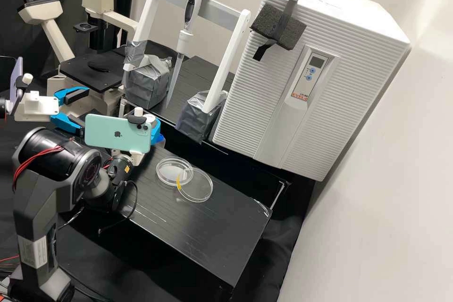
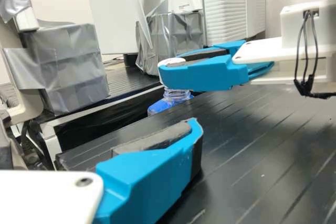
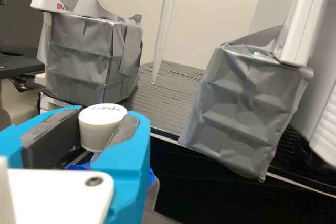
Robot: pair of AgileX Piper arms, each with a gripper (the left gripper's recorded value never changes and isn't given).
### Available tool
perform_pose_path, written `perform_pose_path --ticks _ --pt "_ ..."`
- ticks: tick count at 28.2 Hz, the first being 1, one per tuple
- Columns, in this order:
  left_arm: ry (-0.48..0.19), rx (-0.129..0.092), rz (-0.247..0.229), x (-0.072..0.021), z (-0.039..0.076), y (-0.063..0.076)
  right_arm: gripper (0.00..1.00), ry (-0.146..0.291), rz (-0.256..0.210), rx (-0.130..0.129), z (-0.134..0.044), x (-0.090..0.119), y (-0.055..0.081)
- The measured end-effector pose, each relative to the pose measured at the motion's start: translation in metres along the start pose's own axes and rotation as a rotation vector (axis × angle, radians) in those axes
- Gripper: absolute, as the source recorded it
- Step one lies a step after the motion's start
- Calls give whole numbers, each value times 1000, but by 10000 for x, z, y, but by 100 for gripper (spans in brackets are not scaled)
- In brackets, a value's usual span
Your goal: Close the bottle
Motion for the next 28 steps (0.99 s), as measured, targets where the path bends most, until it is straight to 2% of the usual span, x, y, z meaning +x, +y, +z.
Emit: perform_pose_path --ticks 22,28 --pt "-2 7 13 28 -9 35 0 -4 9 0 16 19 19" --pt "-2 7 13 28 -9 35 0 -18 11 -1 46 16 33"
